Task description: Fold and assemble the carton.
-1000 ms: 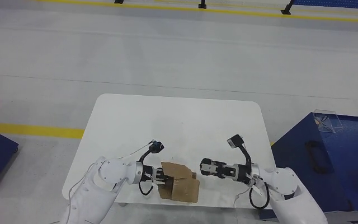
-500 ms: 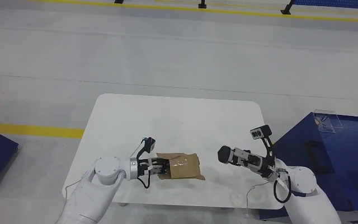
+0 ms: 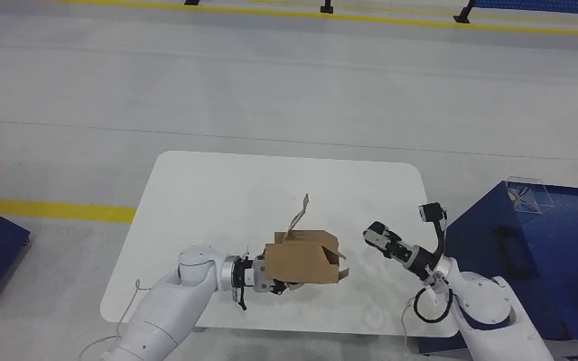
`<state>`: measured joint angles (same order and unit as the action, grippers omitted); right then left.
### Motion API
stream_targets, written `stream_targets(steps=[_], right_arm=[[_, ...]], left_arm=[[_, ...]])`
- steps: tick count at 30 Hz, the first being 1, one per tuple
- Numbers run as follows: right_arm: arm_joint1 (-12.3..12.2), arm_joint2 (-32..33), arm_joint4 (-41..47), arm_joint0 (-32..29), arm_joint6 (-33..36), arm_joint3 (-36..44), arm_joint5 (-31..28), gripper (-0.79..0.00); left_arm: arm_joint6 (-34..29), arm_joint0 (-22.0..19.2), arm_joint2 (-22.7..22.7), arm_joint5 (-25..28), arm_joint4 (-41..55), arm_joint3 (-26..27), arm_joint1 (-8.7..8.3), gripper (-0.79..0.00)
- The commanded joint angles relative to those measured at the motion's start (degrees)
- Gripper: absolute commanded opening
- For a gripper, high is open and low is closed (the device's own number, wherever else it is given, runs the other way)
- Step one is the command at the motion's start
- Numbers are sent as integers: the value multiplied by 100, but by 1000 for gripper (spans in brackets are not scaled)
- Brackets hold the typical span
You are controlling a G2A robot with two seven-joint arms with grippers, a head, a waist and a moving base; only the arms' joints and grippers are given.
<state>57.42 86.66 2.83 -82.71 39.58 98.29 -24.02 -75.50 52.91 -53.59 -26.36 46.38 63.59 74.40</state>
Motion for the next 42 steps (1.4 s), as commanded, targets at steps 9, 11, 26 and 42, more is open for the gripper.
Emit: stream_targets(steps=[9, 11, 26, 42], right_arm=[[29, -396, -911, -39, -184, -81, -98, 0], [34, -492, -981, -66, -138, -86, -97, 0], [126, -1190, -1425, 76, -334, -380, 32, 0], [94, -822, -941, -126, -523, 127, -88, 0]], left_arm=[[465, 112, -91, 579, -156, 116, -37, -785], [576, 134, -102, 610, -216, 156, -48, -785], [774, 252, -189, 766, -5, 284, -68, -785], [1128, 172, -35, 902, -88, 161, -18, -785]])
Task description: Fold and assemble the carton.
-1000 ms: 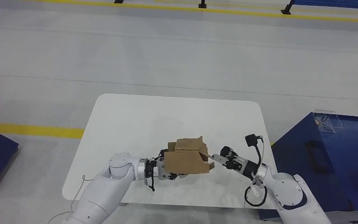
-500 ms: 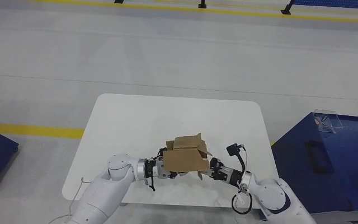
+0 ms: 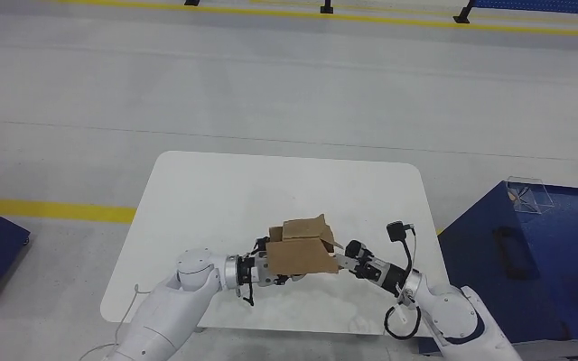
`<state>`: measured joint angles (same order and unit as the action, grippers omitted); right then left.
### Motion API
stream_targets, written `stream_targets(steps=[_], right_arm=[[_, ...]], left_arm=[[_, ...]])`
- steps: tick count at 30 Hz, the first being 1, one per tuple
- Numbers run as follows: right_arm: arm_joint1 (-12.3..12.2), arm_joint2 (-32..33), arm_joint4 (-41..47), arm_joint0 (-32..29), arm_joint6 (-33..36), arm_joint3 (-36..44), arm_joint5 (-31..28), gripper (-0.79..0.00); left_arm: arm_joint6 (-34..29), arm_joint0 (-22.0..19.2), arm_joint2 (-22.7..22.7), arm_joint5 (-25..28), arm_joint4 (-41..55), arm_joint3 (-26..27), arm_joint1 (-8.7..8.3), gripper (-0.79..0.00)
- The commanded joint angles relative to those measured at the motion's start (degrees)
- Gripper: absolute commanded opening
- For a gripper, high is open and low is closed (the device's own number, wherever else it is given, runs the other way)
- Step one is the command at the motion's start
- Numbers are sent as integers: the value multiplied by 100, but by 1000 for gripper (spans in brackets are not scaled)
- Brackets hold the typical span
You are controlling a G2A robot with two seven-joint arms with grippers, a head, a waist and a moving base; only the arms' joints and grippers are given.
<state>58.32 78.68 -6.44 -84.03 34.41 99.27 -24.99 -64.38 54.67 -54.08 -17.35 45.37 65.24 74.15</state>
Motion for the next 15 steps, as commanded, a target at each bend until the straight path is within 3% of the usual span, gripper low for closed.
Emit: stream_targets(steps=[1, 15], right_arm=[[5, -47, -84, 21, -8, 63, 20, 0], [34, -175, -479, 36, -273, 159, 169, 0]], left_arm=[[25, -11, 24, 1, 23, -14, 11, -785], [283, -46, 34, -103, 160, -96, 46, -785]])
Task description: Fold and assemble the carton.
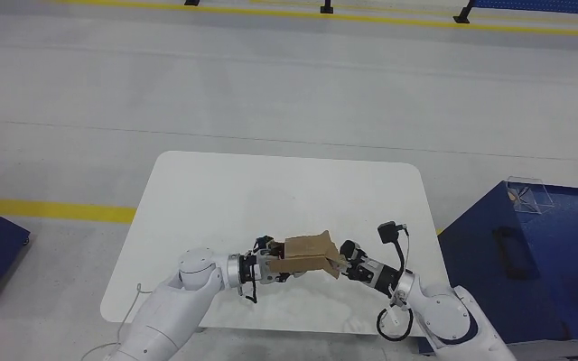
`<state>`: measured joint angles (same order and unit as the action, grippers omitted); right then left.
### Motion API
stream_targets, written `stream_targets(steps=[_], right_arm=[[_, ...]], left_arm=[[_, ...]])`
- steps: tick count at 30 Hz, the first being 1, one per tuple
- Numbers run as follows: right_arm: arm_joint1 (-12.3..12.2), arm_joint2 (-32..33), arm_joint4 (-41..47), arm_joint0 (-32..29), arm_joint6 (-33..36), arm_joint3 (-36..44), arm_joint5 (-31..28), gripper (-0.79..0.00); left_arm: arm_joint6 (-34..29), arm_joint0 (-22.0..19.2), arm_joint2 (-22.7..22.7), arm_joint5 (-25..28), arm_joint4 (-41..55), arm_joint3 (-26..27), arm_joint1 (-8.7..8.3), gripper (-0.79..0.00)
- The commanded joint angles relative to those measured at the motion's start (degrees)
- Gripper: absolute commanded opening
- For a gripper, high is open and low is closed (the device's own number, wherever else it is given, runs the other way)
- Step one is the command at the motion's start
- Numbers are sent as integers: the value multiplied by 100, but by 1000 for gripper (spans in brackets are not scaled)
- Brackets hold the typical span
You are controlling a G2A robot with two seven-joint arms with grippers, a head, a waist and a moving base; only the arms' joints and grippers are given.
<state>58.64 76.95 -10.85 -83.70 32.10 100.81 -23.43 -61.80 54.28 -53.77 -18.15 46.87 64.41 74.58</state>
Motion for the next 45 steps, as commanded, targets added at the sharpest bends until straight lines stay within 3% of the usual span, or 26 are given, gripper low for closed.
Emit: stream_targets(steps=[1, 10, 23, 31, 38, 45], right_arm=[[4, 7, -59, 6, -81, 4, 30, 0], [0, 225, 51, 156, -136, -343, 404, 0], [79, -188, -101, 560, -79, -887, 549, 0], [54, 23, 94, 317, -149, -580, 92, 0], [20, 194, -8, 134, -36, -353, 206, 0], [26, 119, -6, 67, 36, -181, 167, 0]], left_arm=[[56, -9, 1, -57, 40, -35, 7, -785], [-161, -55, 30, -407, 243, -107, 21, -785], [-500, 32, 29, 277, -162, 150, -32, -785], [-282, 103, -78, 443, -275, 225, -67, -785], [-258, 155, -118, 757, -460, 362, -90, -785], [145, 146, -139, 644, -454, 297, -77, -785]])
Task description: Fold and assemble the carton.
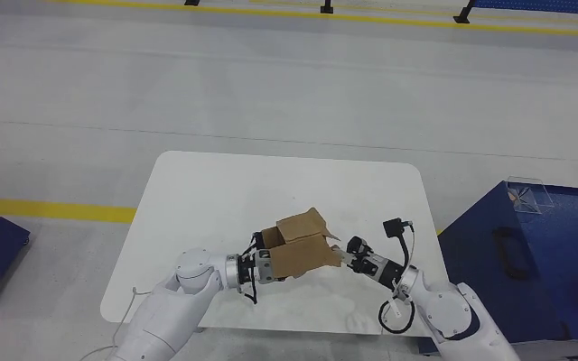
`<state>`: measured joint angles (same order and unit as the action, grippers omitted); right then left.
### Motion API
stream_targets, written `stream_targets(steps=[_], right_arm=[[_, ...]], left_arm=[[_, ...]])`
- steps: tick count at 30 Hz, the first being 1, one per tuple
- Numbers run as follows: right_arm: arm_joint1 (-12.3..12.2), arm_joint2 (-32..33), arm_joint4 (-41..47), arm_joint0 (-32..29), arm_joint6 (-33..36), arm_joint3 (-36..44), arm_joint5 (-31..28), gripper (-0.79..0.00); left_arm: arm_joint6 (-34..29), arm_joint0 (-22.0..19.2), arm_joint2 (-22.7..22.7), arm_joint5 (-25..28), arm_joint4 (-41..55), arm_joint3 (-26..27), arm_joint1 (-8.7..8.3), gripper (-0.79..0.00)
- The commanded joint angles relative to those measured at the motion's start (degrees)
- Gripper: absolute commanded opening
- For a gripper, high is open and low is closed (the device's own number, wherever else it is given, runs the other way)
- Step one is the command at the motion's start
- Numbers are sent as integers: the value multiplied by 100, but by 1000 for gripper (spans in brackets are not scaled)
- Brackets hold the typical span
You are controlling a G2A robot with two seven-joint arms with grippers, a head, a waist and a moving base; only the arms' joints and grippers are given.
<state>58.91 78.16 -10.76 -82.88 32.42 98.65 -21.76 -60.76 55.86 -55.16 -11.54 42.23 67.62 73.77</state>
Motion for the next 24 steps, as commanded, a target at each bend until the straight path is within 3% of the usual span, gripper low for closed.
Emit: stream_targets(steps=[1, 15, 22, 24], right_arm=[[0, -8, -13, -31, 11, 73, -4, 0], [-1, 101, 89, 83, 40, -91, 170, 0], [-12, 212, 339, 192, 233, -211, 248, 0], [-13, 222, 335, 185, 236, -206, 235, 0]], left_arm=[[68, -18, 4, -27, 14, -47, 8, -785], [-143, -39, -12, 202, 28, -46, 15, -785], [-763, 98, -58, 1247, -400, 287, -43, -785], [-804, 108, -64, 1301, -420, 295, -47, -785]])
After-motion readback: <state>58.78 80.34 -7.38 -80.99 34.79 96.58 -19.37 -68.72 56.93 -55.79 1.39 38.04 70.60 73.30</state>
